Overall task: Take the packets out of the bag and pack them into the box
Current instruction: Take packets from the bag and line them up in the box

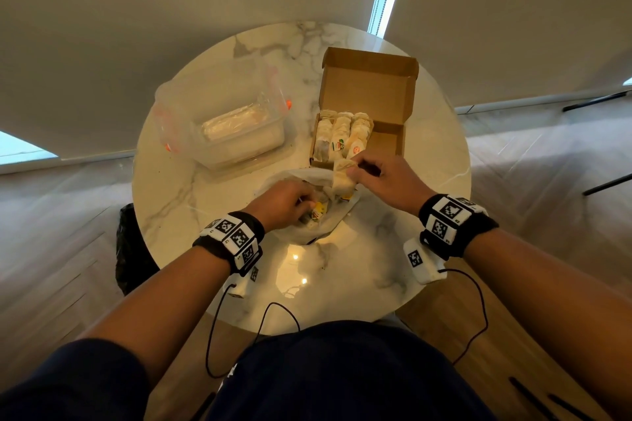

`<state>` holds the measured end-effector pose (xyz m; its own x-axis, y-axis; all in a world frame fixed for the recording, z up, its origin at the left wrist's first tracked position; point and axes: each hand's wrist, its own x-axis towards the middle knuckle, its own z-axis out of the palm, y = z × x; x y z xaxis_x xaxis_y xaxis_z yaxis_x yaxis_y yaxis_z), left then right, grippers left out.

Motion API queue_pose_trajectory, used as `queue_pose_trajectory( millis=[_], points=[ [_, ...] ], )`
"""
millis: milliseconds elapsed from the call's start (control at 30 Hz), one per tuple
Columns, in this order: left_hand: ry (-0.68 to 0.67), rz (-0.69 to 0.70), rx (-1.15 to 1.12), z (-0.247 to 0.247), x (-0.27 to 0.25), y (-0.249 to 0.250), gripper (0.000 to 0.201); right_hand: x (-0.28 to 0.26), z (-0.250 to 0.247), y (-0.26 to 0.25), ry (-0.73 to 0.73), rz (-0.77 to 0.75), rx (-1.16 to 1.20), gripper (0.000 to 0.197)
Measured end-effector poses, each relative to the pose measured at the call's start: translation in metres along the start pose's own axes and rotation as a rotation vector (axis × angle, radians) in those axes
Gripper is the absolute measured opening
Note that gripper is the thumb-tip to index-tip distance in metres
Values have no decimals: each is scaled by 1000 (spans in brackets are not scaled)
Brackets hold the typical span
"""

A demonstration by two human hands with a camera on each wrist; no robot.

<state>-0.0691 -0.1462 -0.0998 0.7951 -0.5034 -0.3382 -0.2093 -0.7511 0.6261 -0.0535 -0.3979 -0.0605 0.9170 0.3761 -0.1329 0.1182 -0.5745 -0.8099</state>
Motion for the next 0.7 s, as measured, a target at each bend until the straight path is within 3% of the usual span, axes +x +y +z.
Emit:
queue_pose_trajectory(
  millis=[200, 367, 700],
  points=[
    [120, 66, 5, -15, -7, 8, 16, 3, 8, 11, -23, -2, -153, 18],
    [209, 105, -36, -26, -6, 17, 19, 6, 23, 6, -134, -27, -78, 15],
    [275, 59, -190, -24, 2, 28, 11, 10, 18, 2, -147, 4, 25, 16]
  ],
)
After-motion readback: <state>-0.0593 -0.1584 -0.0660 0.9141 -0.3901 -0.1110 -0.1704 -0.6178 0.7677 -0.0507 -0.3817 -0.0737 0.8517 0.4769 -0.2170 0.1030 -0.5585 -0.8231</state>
